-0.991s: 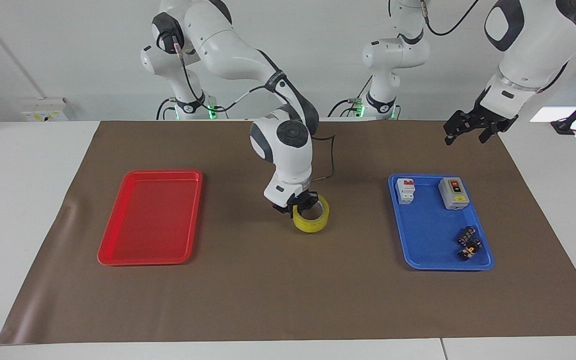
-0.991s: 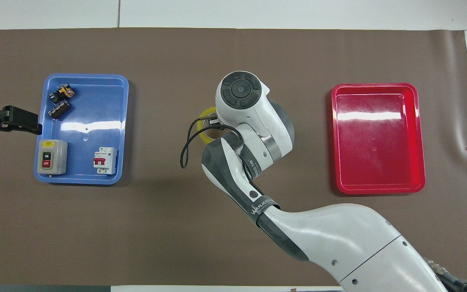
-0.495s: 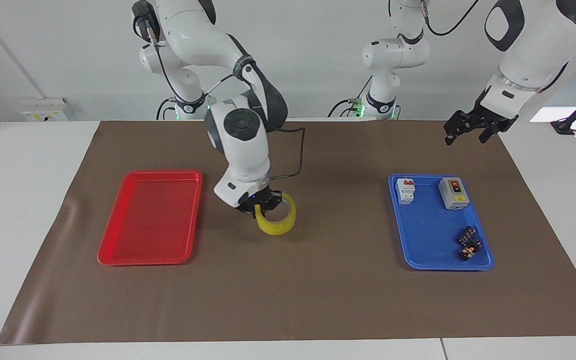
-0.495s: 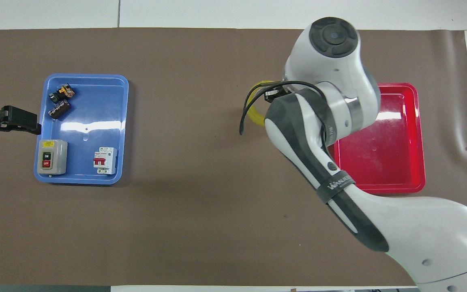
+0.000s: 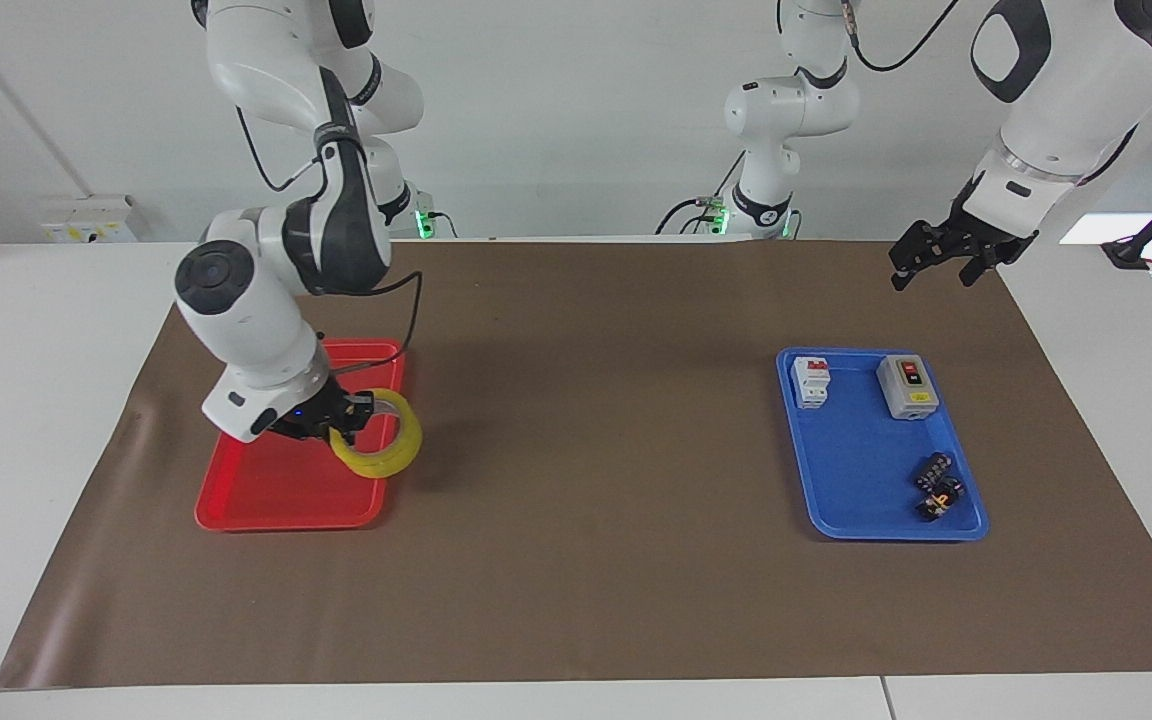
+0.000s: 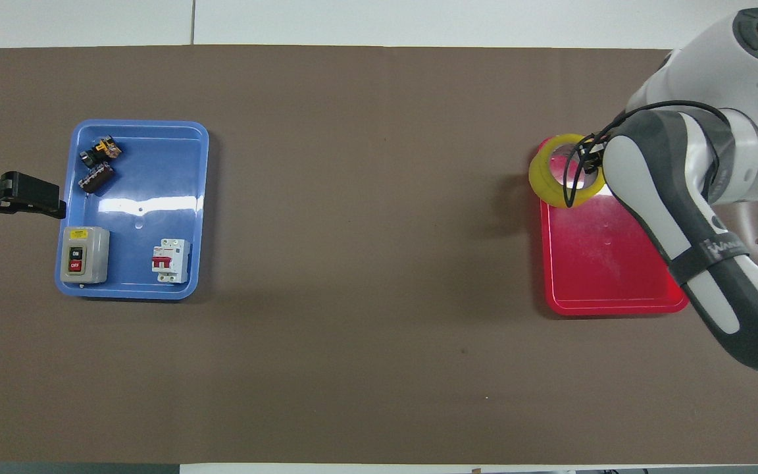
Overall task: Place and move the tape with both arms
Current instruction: 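Carry the tape over the red tray and lower it with the right gripper, then open the right gripper and withdraw it from the red tray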
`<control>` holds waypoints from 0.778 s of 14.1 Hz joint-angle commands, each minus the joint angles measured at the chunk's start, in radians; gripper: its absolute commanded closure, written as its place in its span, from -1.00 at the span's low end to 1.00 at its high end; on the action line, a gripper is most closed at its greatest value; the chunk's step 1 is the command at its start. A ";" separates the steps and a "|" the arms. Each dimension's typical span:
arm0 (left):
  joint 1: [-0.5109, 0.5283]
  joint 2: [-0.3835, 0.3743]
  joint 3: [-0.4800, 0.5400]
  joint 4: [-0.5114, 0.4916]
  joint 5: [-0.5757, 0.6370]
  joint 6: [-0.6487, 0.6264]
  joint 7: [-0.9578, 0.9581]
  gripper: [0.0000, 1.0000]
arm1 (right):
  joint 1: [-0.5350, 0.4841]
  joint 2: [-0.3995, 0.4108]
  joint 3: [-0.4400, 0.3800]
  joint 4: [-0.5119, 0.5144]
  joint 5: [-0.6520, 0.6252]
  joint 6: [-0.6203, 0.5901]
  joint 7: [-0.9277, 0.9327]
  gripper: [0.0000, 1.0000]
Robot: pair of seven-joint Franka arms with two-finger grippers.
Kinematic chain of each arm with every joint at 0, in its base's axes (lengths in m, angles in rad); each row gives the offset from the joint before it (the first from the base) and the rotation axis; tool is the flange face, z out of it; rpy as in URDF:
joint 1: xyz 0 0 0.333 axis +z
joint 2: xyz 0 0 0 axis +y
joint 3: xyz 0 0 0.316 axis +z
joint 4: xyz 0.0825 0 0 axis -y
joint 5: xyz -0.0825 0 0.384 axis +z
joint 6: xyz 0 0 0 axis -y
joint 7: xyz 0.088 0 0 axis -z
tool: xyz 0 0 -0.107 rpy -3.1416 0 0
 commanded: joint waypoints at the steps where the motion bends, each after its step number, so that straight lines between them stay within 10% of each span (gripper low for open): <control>1: 0.003 -0.029 0.005 -0.030 -0.013 0.004 0.008 -1.00 | -0.077 -0.080 0.014 -0.163 0.017 0.079 -0.134 1.00; 11: 0.003 -0.029 0.005 -0.030 -0.013 0.004 0.008 -1.00 | -0.137 -0.157 0.013 -0.427 -0.004 0.285 -0.245 1.00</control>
